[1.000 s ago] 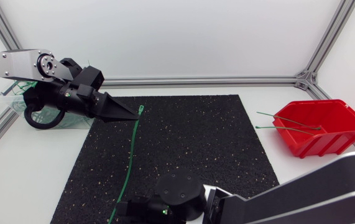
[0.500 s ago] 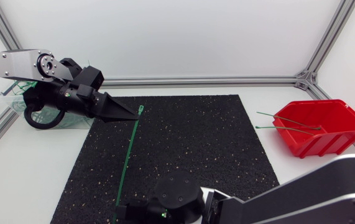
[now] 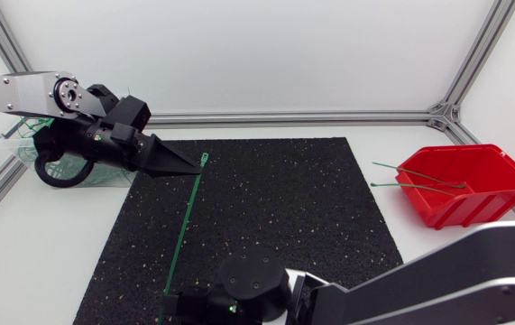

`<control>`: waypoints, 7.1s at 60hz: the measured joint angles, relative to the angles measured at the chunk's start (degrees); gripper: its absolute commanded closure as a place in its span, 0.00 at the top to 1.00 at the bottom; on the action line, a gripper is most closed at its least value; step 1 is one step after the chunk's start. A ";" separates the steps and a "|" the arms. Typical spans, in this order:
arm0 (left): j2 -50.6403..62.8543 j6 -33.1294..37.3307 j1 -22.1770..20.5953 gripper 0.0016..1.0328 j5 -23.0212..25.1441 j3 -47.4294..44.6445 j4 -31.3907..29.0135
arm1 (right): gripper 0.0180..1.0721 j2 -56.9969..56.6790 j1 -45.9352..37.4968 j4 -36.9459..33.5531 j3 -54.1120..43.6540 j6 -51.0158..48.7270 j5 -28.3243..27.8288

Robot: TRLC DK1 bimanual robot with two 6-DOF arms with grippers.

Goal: Take a green cable tie from the red box, thread the tail through the head to close it, then place it in the transparent bin on the left.

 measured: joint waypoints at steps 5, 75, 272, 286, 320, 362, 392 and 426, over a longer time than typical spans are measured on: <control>0.00 0.02 0.00 0.03 0.00 0.00 -0.04 | 0.18 0.57 0.00 -0.02 0.02 -0.02 0.00; 0.00 0.87 0.09 0.03 0.00 0.00 -0.94 | 0.30 2.91 -0.48 0.17 1.53 -0.77 1.46; 0.00 1.92 0.20 0.03 0.00 0.00 -1.81 | 0.29 -1.92 1.16 4.20 -3.08 -1.11 3.04; 0.35 1.92 0.57 0.03 0.00 0.00 -2.23 | 0.45 -4.15 -0.85 4.20 -3.15 -1.11 2.95; 2.38 1.92 1.53 0.03 0.02 1.88 -3.34 | 0.47 -8.24 -1.95 4.22 -8.92 -1.11 1.88; 4.79 2.43 1.53 0.03 0.17 3.85 -4.79 | 0.47 -0.70 -3.72 4.17 -0.63 -1.14 -2.69; 5.14 3.26 1.53 0.03 0.17 3.98 -4.96 | 0.47 3.13 -1.77 4.24 -0.63 -1.14 -3.54; 5.16 6.01 1.53 0.03 0.17 4.15 -7.54 | 0.12 3.87 -0.68 4.31 0.83 -1.31 -3.10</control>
